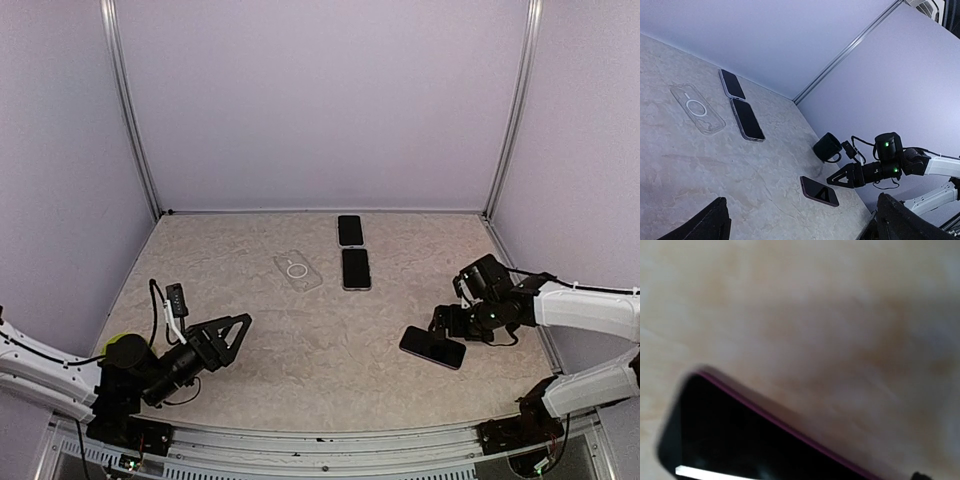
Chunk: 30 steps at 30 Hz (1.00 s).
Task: Put the phone into the phone case
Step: Move the phone to the center of the board.
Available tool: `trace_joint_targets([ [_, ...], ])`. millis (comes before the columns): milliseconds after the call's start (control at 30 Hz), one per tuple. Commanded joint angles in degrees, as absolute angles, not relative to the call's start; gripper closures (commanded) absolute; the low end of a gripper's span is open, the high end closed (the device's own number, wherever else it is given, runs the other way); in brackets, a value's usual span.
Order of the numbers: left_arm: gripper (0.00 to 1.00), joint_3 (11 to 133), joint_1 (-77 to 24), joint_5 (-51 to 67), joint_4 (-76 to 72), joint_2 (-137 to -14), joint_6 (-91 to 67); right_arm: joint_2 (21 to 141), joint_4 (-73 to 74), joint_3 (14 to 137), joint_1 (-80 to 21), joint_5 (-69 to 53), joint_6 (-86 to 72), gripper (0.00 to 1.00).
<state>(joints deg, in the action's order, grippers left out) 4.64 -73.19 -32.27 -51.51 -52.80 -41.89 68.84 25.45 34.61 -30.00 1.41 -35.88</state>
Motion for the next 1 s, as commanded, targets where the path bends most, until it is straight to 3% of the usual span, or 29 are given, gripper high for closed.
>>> trace_joint_targets([
  [0,0.01,8.30,-73.56,-34.26,-47.66,-54.29,-40.36,64.80,27.52,31.69,-30.59,5.29,-42.13,0.04],
  [200,0.01,9.44,-73.56,-34.55,-47.61,-56.06,-40.43,60.93,31.70,30.58,-30.58,8.17,-45.32,0.04],
  [500,0.01,9.91,-73.57,-34.90,-47.47,-55.91,-39.93,59.45,29.02,25.57,-30.59,3.20,-47.64,0.04],
  [967,0.01,10.39,-73.57,-39.54,-43.34,-54.48,-41.95,68.64,19.31,26.11,-35.31,-1.98,-45.78,0.08],
])
